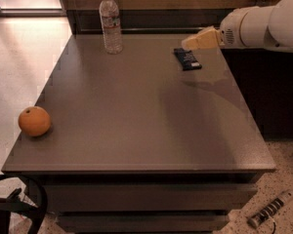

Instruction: Move rxbar blueberry near orange

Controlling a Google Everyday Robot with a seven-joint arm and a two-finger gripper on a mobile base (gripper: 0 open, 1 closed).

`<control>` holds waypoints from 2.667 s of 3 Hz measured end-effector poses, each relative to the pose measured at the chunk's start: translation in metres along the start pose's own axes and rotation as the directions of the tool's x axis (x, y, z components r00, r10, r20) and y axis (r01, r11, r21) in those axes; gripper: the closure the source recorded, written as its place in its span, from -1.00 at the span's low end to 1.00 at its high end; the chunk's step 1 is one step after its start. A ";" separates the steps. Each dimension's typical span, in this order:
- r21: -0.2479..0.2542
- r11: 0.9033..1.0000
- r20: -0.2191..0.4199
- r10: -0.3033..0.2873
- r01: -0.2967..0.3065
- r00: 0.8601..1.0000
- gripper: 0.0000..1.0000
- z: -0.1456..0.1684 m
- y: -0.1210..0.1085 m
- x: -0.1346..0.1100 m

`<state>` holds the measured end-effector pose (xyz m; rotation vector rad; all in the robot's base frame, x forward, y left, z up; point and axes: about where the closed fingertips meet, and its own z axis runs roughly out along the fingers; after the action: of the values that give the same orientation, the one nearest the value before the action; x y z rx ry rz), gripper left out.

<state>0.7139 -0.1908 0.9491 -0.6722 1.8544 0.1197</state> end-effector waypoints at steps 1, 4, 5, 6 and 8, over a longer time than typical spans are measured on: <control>-0.015 0.998 -0.027 0.055 -0.055 0.998 -1.00 0.032 -0.008 0.016; -0.038 0.975 -0.069 0.218 -0.221 0.974 -1.00 0.081 -0.001 0.073; -0.041 0.966 -0.068 0.253 -0.256 0.965 -1.00 0.092 0.027 0.095; -0.031 0.967 -0.078 0.251 -0.254 0.965 -1.00 0.096 0.037 0.100; -0.037 0.966 -0.081 0.251 -0.254 0.965 -0.22 0.099 0.041 0.100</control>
Offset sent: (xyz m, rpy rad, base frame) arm 0.0680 -0.0110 -0.0849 0.1438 0.1704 -0.0733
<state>0.7529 -0.1573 0.8116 -0.4743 2.0102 0.3085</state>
